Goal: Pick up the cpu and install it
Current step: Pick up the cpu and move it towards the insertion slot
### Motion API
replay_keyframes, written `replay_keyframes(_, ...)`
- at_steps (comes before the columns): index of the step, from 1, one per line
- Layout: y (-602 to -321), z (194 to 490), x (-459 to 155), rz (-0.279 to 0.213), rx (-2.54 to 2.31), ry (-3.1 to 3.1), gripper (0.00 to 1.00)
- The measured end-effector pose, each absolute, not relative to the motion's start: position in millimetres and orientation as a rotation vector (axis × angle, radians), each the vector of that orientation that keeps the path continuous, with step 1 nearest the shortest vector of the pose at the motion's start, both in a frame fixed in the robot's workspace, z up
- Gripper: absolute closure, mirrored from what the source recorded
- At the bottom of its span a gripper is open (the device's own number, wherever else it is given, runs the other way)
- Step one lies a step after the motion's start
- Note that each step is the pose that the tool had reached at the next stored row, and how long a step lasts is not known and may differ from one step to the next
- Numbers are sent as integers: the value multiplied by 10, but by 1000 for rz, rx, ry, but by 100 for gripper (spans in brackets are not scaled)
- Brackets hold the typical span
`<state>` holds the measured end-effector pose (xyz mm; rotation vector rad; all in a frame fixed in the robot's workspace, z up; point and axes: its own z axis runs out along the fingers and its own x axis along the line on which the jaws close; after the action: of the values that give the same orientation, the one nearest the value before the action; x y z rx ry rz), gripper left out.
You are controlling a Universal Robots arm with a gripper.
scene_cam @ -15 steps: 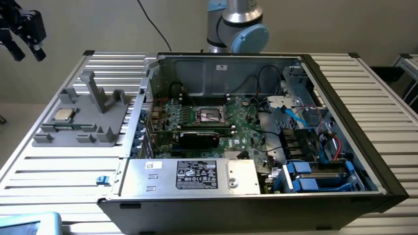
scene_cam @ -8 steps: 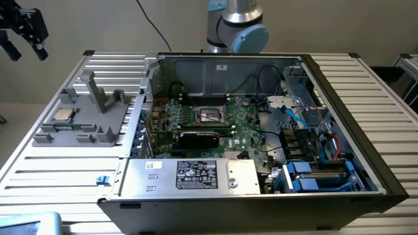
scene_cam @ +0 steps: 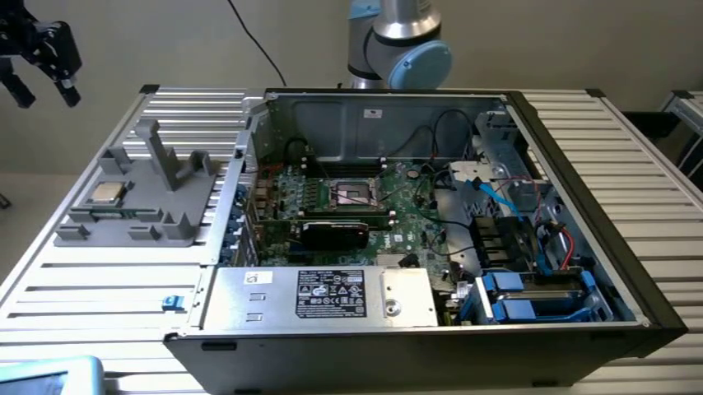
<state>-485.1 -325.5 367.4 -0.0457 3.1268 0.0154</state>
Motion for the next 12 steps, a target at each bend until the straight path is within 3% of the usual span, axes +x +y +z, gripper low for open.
replay_keyframes(12, -3249, 3523, -4880, -3, -97, 3132, 34)
